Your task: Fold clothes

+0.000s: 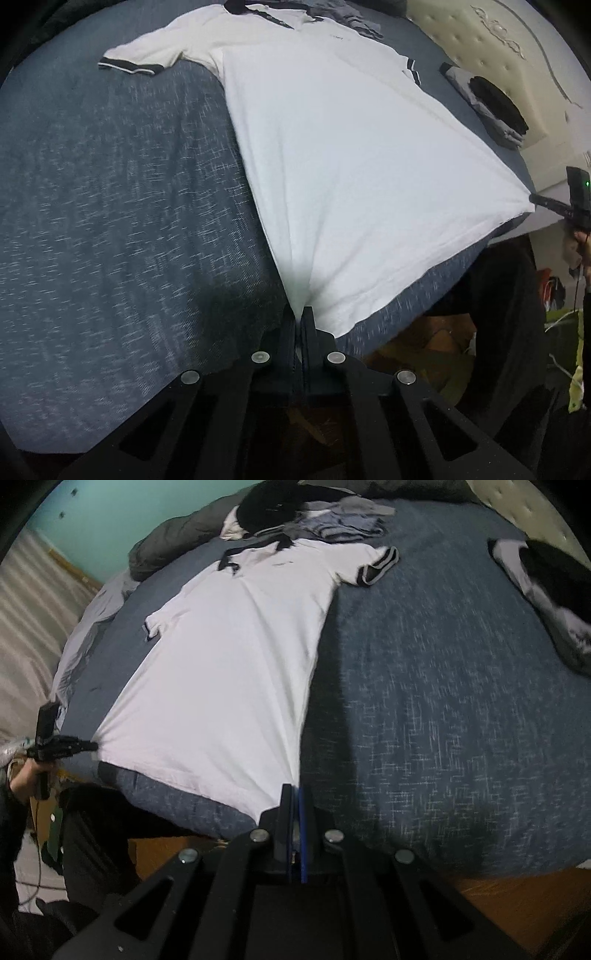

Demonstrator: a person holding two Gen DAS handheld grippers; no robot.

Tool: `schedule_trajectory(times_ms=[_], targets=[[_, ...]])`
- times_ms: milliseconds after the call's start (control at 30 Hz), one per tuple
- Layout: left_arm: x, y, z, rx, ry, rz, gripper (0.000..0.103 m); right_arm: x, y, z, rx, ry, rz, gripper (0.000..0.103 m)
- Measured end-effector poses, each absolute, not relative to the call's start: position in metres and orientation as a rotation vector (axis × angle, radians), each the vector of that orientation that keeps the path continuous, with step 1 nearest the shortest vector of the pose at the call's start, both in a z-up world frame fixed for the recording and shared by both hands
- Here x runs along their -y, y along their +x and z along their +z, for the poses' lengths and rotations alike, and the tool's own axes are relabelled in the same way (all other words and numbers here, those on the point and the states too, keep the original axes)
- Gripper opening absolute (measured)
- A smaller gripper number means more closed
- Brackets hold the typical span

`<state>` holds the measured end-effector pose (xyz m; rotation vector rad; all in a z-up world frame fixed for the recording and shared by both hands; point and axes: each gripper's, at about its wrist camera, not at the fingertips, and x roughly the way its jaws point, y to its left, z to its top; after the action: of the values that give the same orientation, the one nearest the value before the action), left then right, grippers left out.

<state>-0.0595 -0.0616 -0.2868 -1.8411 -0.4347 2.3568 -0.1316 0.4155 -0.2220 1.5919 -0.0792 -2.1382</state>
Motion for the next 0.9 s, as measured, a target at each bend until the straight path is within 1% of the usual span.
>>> schedule_trajectory(times_ms=[100, 333, 433, 600, 700, 767, 900], targets=[[0.067, -0.054, -0.29, 0.445, -1.853, 2.363, 0.002, -0.412, -0.126, -0.216, 0.051, 1.577, -2.135, 0.002], [0.063, -0.056, -0.32, 0.466, -1.911, 2.326, 0.002, -0.41, -0.129, -0.259, 0.077, 1.666, -2.128, 0.002], [0.059, -0.059, -0.33, 0.46, -1.93, 2.309, 0.002, -0.413, -0.13, -0.268, 0.093, 1.687, -2.127, 0.002], [0.061, -0.062, -0.334, 0.477, -1.946, 2.303, 0.003, -0.415, -0.133, -0.27, 0.134, 1.689, -2.097, 0.002], [0.064, -0.062, -0.329, 0.493, -1.943, 2.313, 0.003, -0.419, -0.134, -0.272, 0.125, 1.71, -2.098, 0.004], [0.066, -0.062, -0.327, 0.504, -1.941, 2.319, 0.006, -0.422, -0.135, -0.274, 0.118, 1.73, -2.105, 0.007], [0.074, -0.063, -0.317, 0.525, -1.929, 2.34, 0.013, -0.433, -0.14, -0.268, 0.151, 1.729, -2.132, 0.008]])
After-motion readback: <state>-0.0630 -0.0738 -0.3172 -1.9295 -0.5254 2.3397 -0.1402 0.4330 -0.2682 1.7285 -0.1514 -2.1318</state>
